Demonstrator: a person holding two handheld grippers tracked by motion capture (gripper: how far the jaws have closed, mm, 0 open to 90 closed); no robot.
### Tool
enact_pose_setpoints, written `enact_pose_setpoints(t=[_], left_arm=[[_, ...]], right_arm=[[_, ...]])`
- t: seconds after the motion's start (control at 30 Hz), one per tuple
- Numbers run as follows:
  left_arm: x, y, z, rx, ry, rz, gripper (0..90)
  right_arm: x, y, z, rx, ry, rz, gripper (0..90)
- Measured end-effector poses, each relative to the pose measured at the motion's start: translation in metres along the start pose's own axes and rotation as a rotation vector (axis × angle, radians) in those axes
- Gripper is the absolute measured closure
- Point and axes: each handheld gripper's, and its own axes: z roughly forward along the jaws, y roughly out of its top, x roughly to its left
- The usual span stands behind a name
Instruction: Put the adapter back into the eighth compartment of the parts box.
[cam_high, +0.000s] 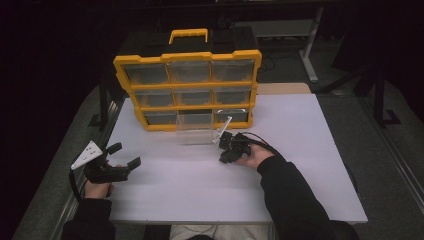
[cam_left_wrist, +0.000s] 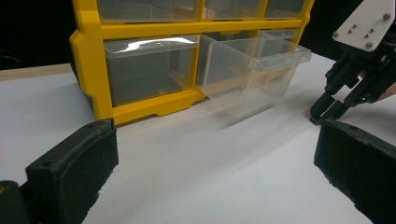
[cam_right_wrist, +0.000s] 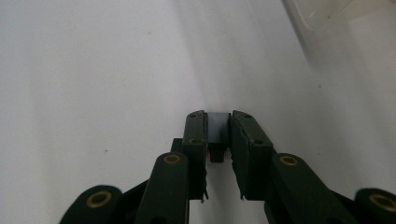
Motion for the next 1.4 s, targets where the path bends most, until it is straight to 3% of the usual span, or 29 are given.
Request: enact_pose_setpoints(t=[0.53, 0.93, 1.4], left_arm=[[0.000, 0.000, 0.000, 0.002, -0.001, 0.000, 0.0], [-0.003, -0.001, 0.003, 0.032, -0.004, 0.035, 0.0], [-0.003, -0.001, 0.003, 0.027, -0.004, 0.026, 0.0]], right_arm=[[-0.001, -0.003, -0.009, -0.006, 0.009, 0.017, 74.7], [0.001, -0.003, -0.023, -0.024, 0.018, 0.017, 74.7], [-0.003, 0.004, -0.045, -0.045, 0.012, 0.012, 74.7]])
